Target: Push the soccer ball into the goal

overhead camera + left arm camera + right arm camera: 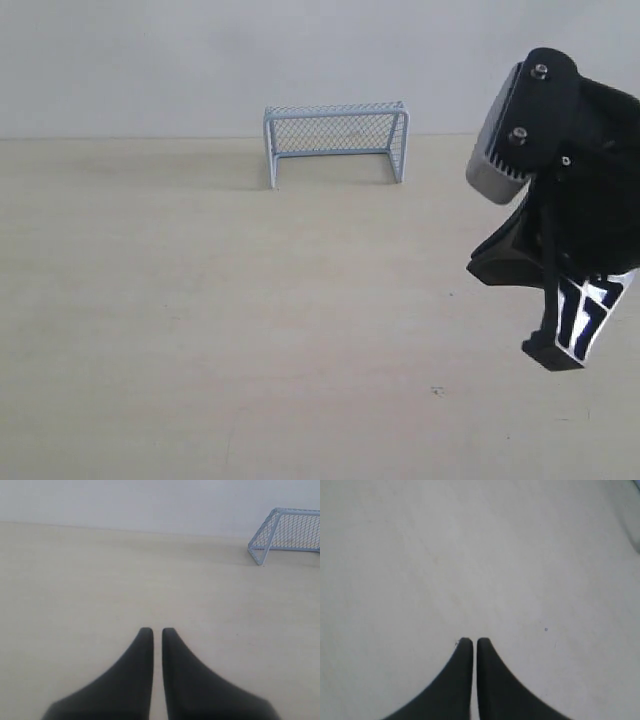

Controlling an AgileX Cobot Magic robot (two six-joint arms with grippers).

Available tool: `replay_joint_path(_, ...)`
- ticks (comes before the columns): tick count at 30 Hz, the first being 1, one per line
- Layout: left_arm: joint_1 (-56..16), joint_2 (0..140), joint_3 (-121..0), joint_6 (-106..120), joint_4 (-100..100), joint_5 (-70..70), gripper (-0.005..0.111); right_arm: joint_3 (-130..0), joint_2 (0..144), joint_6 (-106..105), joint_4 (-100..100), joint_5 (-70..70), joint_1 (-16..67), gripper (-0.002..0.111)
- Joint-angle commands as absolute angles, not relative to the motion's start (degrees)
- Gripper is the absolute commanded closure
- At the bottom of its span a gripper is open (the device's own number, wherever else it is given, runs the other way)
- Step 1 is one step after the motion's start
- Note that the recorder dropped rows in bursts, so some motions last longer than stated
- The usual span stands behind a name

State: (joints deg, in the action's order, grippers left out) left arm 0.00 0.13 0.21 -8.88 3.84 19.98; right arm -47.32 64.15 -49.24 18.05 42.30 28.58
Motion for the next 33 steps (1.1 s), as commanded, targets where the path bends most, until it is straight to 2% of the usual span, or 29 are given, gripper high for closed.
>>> replay_joint_path(1, 0.11, 0.0, 0.0, -9.47, 3.57, 19.48, 0.1, -47.31, 63.6, -35.3, 18.09, 40.15, 28.66, 0.108)
replay_joint_path(10, 0.11, 0.0, 0.0, -9.47, 3.57, 19.48, 0.1, -47.31, 63.6, -16.82, 23.93, 38.25, 28.66, 0.108)
replay_joint_path(33, 0.11, 0.0, 0.0, -9.47, 3.57, 19.48, 0.1, -47.31, 63.6, -9.64, 26.9, 38.71, 28.66, 0.108)
